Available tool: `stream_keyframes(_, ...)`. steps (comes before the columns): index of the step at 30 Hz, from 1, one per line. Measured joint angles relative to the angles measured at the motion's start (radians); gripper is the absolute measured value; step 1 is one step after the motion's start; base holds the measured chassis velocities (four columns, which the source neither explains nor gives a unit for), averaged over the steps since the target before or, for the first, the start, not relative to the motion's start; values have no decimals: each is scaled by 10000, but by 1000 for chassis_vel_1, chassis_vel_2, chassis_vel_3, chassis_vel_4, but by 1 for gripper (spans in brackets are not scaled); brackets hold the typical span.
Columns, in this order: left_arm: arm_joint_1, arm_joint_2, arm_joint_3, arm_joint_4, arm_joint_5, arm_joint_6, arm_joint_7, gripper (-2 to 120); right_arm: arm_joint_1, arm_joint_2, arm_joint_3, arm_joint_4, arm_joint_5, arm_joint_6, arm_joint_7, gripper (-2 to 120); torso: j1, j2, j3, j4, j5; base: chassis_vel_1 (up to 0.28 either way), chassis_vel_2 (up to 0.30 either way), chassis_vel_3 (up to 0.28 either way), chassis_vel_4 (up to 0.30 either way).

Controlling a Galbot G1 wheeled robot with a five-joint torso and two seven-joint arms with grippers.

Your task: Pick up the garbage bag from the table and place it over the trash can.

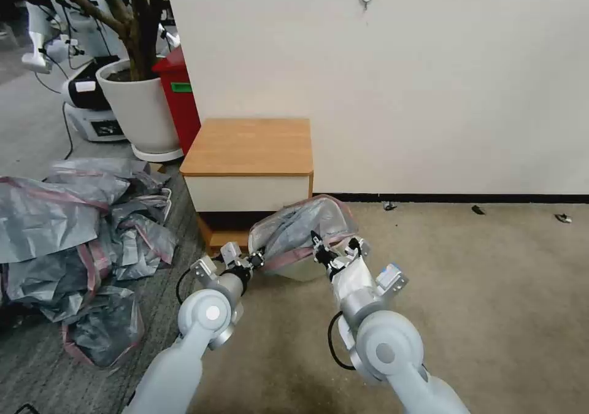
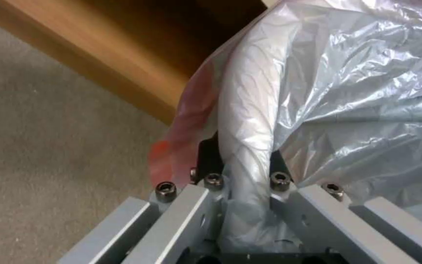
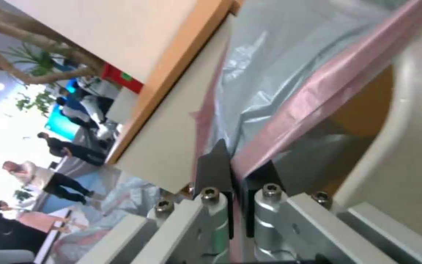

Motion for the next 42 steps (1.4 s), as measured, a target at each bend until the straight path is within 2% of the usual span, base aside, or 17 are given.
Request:
stream_keyframes(2,-9,-43,9,16,-14,0,-44,2,-53,-11,-17,10,3,114,-141,0,0,0,0,0,0,0,0,0,0)
stream_keyframes(16,18,-113,-86,-96,-277,1,-328,2,-291,-50,-170,-199,-158,709,-1025,0,0,0,0,1,0,0,0,0,0)
stream_keyframes(28,-187,-125,-300,-187,-892,-2,-837,2,-1345,-41,216,-65,-261,1152,-1753,0,0,0,0,-1,0,0,0,0,0)
stream_keyframes(34,-141,-37,-329,-359,-1016,-1,-901,2,-1498,-64,471,-285,-390,1166,-1698,0,1,0,0,0,0,0,0,0,0)
stream_keyframes(42,212,29,-410,-745,-1055,154,-904,2,-983,-92,713,-1255,-860,1124,-1122,0,0,-1,0,0,1,0,0,0,0)
